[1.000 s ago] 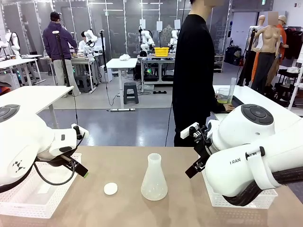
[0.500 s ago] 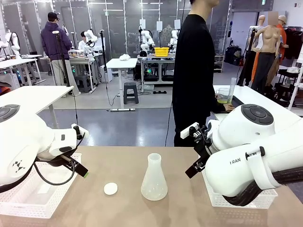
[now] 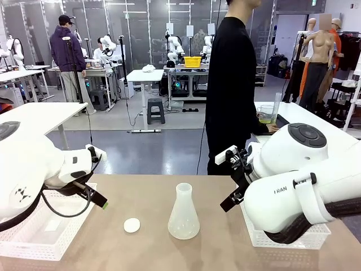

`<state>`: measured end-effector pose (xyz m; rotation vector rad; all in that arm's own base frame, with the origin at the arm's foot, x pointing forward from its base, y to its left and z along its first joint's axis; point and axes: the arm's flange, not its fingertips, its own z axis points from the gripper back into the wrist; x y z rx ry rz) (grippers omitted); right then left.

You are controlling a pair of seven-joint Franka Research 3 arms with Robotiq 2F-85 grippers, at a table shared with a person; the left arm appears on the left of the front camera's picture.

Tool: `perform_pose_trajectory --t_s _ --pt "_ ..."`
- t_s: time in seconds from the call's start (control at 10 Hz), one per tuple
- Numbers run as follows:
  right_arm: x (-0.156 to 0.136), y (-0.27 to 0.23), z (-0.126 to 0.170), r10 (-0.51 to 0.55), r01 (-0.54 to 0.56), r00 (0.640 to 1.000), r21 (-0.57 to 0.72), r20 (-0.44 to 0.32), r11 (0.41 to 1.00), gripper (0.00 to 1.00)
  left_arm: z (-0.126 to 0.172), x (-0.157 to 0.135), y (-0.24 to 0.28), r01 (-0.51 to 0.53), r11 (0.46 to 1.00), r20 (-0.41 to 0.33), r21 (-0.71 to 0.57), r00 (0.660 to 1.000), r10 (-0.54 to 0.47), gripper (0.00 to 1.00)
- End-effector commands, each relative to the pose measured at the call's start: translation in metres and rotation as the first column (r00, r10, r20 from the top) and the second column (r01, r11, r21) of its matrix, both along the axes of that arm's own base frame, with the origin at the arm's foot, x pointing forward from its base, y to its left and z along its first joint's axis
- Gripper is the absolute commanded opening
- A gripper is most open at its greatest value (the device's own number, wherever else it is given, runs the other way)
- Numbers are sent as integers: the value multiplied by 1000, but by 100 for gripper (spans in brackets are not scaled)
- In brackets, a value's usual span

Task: Prepare the solutions needed for the experiment.
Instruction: Pick up the Plastic Funnel and insert it into the Big flask.

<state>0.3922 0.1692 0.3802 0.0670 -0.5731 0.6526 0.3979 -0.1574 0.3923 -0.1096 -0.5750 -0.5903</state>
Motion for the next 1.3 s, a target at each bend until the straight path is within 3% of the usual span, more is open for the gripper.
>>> perform_pose_trajectory --t_s 0.0,0.2,0.3,0.7,0.8,0.9,1.0,1.1,1.2 --pt "14 -27 28 42 -38 999 145 -25 989 100 30 13 26 49 984 -30 -172 998 -55 100" --pt "21 -30 36 38 -38 999 146 4 989 100 35 28 32 83 973 -58 -217 994 -97 100" --pt "5 -7 27 10 -9 1000 119 -8 993 100 33 2 7 39 987 -13 -154 999 -42 100" --pt "9 -10 32 27 -25 1000 127 -11 992 100 38 7 10 63 984 -25 -169 997 -68 100" --pt "36 -13 28 35 -28 999 185 -36 982 100 32 43 13 88 947 -85 -309 989 -120 100" --pt "62 -19 27 31 -21 999 236 -35 971 100 24 83 25 51 922 -77 -383 993 -86 100" --pt "76 -23 25 10 7 998 282 -56 959 100 21 102 30 43 900 -52 -433 996 -72 100" --pt "85 -28 22 21 29 992 390 -123 920 100 21 107 31 68 850 -61 -522 991 -117 100" --pt "89 -32 19 43 46 984 484 -171 874 100 21 110 37 55 807 -112 -588 983 -148 100"
